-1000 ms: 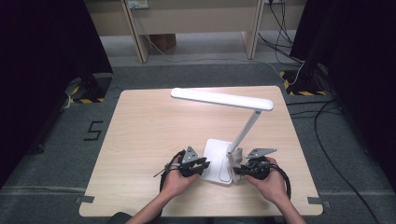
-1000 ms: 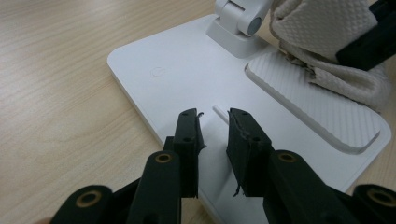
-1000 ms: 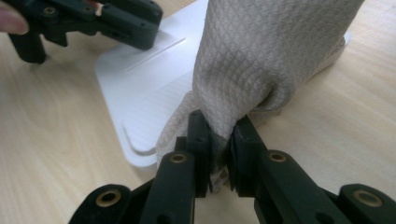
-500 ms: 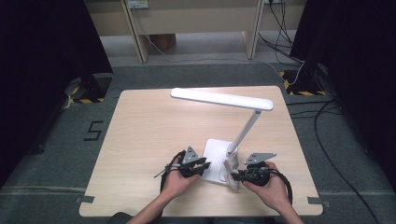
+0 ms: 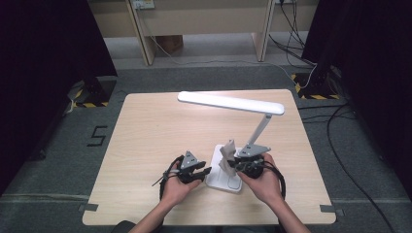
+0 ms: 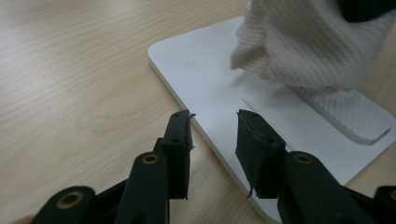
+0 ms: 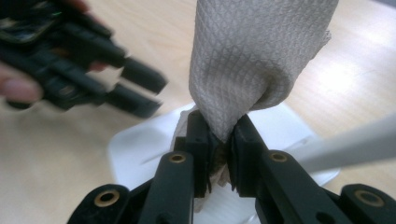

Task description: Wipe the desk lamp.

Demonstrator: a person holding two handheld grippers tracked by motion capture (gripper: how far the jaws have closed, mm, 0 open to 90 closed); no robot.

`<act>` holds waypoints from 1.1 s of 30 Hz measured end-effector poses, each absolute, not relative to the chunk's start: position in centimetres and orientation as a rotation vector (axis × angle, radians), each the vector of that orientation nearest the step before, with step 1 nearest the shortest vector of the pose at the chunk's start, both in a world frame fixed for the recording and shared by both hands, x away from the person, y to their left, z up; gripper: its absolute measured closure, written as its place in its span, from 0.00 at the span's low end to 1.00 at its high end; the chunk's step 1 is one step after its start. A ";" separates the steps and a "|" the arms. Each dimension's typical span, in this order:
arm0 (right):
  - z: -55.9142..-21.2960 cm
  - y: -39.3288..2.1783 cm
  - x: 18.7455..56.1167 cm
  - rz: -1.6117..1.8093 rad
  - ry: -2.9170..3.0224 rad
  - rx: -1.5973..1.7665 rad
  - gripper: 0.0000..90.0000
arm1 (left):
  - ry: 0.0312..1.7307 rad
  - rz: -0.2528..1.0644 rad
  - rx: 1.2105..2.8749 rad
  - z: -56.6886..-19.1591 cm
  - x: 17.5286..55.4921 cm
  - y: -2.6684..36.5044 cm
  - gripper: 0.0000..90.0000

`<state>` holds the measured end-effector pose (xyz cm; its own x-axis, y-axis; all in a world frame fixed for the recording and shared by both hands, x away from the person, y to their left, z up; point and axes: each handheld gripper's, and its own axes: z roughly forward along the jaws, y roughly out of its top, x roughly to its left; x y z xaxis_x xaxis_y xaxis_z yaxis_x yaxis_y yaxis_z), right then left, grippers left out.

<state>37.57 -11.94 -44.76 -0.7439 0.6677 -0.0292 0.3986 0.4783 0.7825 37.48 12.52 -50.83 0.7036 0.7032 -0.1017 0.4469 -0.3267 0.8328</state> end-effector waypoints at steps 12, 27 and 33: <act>-45.8 -10.2 39.3 1.050 2.299 0.950 0.89 | 0.892 0.346 1.960 -50.8 36.6 13.8 0.70; -46.6 -9.2 39.7 1.016 2.167 1.026 0.89 | 0.907 0.347 1.954 -51.5 35.0 15.3 0.70; -47.3 -8.7 39.6 0.955 2.176 0.995 0.89 | 0.907 0.345 1.959 -51.7 35.0 15.3 0.70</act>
<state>39.58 -8.72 -47.32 -0.5694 0.8002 -0.1884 0.4029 0.4714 0.7845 35.04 15.25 -51.66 0.6892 0.7153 -0.1156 0.4573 -0.3056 0.8352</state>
